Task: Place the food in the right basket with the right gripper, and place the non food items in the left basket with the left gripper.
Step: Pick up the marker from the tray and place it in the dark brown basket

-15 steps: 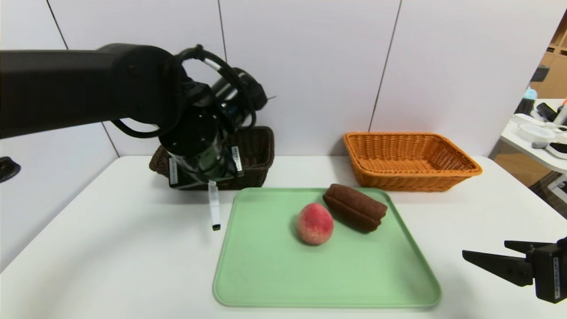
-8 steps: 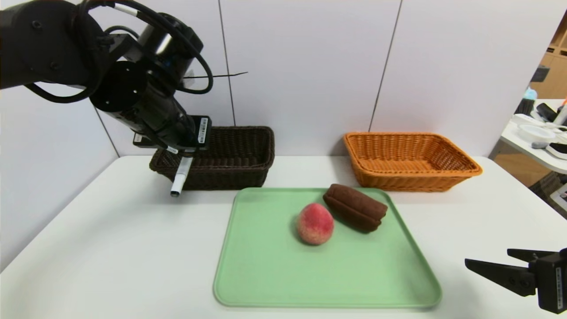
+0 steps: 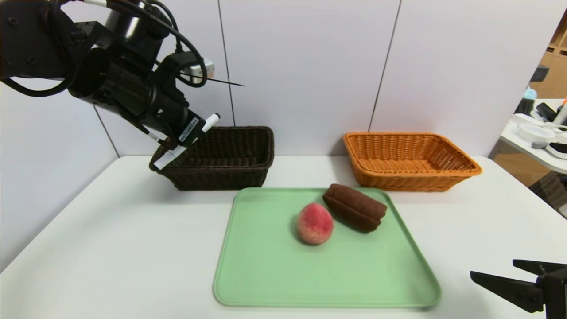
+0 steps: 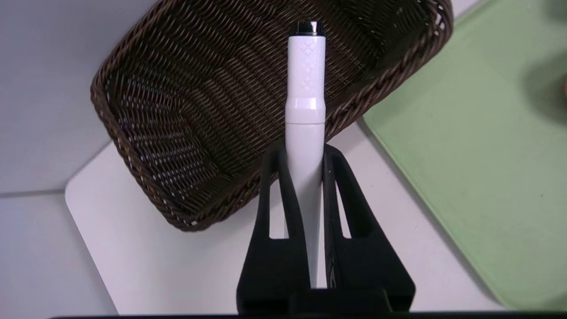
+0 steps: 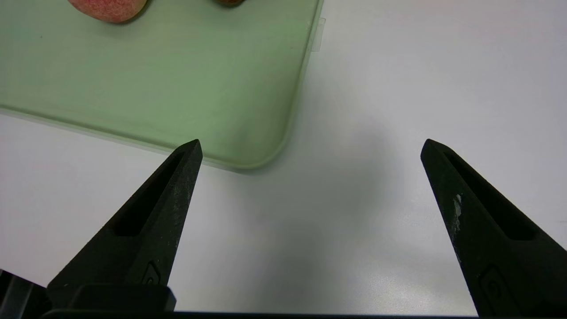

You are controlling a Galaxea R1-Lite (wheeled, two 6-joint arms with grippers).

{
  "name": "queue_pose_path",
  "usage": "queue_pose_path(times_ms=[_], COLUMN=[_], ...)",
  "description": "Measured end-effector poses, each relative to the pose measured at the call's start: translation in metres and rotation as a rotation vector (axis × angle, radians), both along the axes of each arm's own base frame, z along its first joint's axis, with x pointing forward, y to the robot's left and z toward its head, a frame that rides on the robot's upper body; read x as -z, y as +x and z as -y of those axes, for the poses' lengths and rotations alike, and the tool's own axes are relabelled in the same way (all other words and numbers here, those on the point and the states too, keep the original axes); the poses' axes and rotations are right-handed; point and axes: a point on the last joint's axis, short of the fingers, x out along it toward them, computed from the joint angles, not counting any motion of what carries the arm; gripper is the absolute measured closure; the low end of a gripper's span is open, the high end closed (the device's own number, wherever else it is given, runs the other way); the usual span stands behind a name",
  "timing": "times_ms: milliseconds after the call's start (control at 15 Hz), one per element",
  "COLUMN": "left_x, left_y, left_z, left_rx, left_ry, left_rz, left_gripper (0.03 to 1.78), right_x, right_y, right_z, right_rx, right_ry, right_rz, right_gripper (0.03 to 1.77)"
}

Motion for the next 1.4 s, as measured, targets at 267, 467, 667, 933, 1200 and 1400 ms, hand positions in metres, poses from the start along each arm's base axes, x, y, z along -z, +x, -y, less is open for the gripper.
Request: queue_pose_path(times_ms=[267,467,667,933,1200,1400], left_x=[0.004,0.009,0.019,0.036,0.055,0.078], left_y=[0.011,0.024,0.038,0.062,0.088,0.106], left_z=[-0.019,-0.035,-0.046,-0.051,-0.046,-0.039], left_rx=[0.251,0.386,0.506,0.644,0.674,0.684], left_ry=[0.134,0.217,0.258,0.326,0.338,0.328], left_rz=[0.06,0.123,0.169,0.225,0.234,0.215], left_gripper=[1.65,1.65,1.65,1.65,1.65,1.65], right_x=[-0.002,-0.003,-0.002,-0.001,0.0,0.002], right_y=[-0.001,-0.001,-0.001,-0.001,-0.001,-0.002], right_z=[0.0,-0.001,-0.001,-0.001,-0.001,-0.001], right_rx=[0.0,-0.007,-0.014,-0.018,-0.016,-0.015], right_ry=[0.0,0.001,0.003,0.005,0.005,0.004], right_rz=[0.011,0.015,0.014,0.007,0.002,-0.005], right_gripper=[0.09,0.09,0.09,0.09,0.09,0.09])
